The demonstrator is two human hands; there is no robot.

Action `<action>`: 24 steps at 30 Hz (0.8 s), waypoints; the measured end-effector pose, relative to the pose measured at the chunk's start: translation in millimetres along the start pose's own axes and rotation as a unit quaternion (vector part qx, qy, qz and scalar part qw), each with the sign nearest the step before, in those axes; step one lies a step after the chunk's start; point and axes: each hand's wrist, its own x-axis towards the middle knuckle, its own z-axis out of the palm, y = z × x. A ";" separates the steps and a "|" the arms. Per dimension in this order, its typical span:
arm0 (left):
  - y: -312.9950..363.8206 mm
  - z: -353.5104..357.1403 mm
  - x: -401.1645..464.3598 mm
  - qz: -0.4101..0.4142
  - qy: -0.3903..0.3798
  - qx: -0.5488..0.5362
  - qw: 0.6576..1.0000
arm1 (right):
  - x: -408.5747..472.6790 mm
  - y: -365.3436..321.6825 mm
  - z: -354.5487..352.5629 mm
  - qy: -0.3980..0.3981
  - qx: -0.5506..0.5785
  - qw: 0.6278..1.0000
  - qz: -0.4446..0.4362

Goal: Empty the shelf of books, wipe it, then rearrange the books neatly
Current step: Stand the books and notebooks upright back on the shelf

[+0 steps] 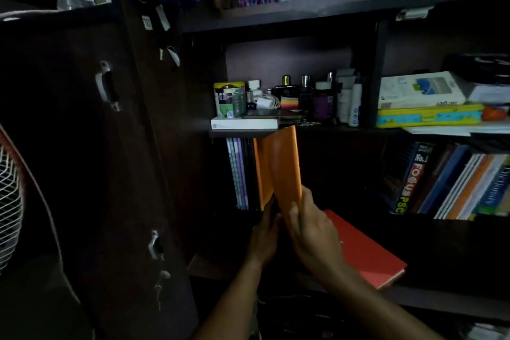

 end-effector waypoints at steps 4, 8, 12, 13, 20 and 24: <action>-10.3 -7.9 2.2 0.000 0.036 -0.039 0.999 | -13.6 -1.2 36.1 -0.006 0.028 1.000 0.003; -18.3 -9.0 7.4 -0.007 0.066 -0.102 0.993 | -27.6 19.6 55.3 -0.052 0.030 0.998 0.017; -21.7 -9.0 2.5 -0.040 0.068 -0.167 0.983 | -30.7 38.4 59.4 -0.111 0.034 0.993 0.002; -23.8 -9.1 2.4 -0.041 0.066 -0.184 0.980 | -28.3 42.3 60.9 -0.124 0.044 0.991 -0.006; -8.3 -7.4 3.9 -0.014 0.061 -0.158 0.985 | -12.5 66.0 56.9 -0.180 0.065 0.981 -0.024; -8.6 -5.2 3.8 -0.013 0.010 -0.109 0.994 | -10.6 76.3 63.9 -0.152 0.057 0.987 0.008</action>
